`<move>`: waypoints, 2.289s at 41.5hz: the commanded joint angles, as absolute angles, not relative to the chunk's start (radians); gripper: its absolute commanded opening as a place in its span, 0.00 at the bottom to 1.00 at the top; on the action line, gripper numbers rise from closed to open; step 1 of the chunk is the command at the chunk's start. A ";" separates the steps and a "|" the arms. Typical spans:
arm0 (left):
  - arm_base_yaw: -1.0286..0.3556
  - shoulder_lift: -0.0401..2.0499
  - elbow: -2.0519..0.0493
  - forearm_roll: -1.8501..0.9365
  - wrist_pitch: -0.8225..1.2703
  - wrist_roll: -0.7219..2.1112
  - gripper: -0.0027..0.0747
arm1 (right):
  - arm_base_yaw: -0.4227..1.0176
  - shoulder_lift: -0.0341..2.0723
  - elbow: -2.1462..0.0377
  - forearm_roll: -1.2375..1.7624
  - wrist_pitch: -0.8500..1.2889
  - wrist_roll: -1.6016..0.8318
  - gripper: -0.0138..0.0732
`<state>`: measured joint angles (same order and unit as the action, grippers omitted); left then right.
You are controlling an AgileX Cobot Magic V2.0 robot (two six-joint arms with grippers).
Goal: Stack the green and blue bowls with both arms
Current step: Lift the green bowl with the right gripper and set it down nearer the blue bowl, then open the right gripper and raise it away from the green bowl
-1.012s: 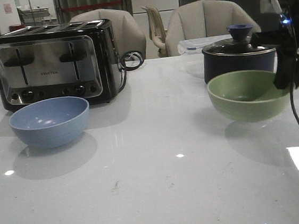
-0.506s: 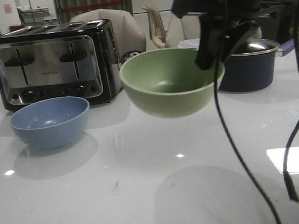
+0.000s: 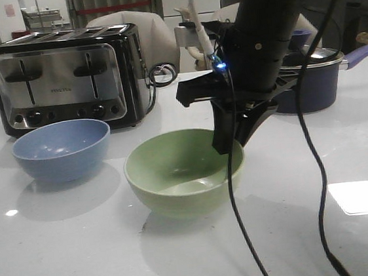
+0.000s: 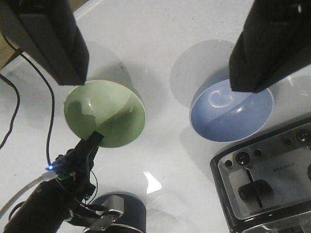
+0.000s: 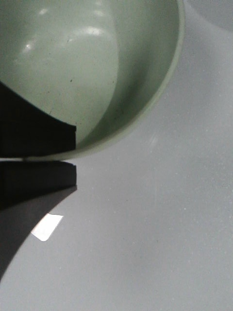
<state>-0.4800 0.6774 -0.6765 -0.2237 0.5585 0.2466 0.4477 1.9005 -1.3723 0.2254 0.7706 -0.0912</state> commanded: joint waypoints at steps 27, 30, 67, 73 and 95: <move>-0.489 0.679 -0.704 -0.240 0.476 0.249 0.86 | 0.444 1.706 -1.406 0.194 0.737 -0.101 0.71; -0.489 0.679 -0.704 -0.240 0.476 0.249 0.86 | 0.444 1.616 -1.369 0.166 0.718 -0.101 0.71; -0.489 0.679 -0.704 -0.240 0.476 0.249 0.86 | 0.444 0.668 -0.715 0.073 0.697 -0.101 0.71; -0.489 0.679 -0.704 -0.240 0.478 0.249 0.86 | 0.444 0.648 -0.711 0.073 0.698 -0.101 0.71; -0.489 0.893 -0.907 -0.189 0.770 0.237 0.86 | 0.444 0.648 -0.711 0.073 0.700 -0.101 0.71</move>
<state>-0.4800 0.8373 -0.8266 -0.1995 0.7784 0.2466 0.4477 0.6527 -0.6854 0.0826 0.7661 -0.0895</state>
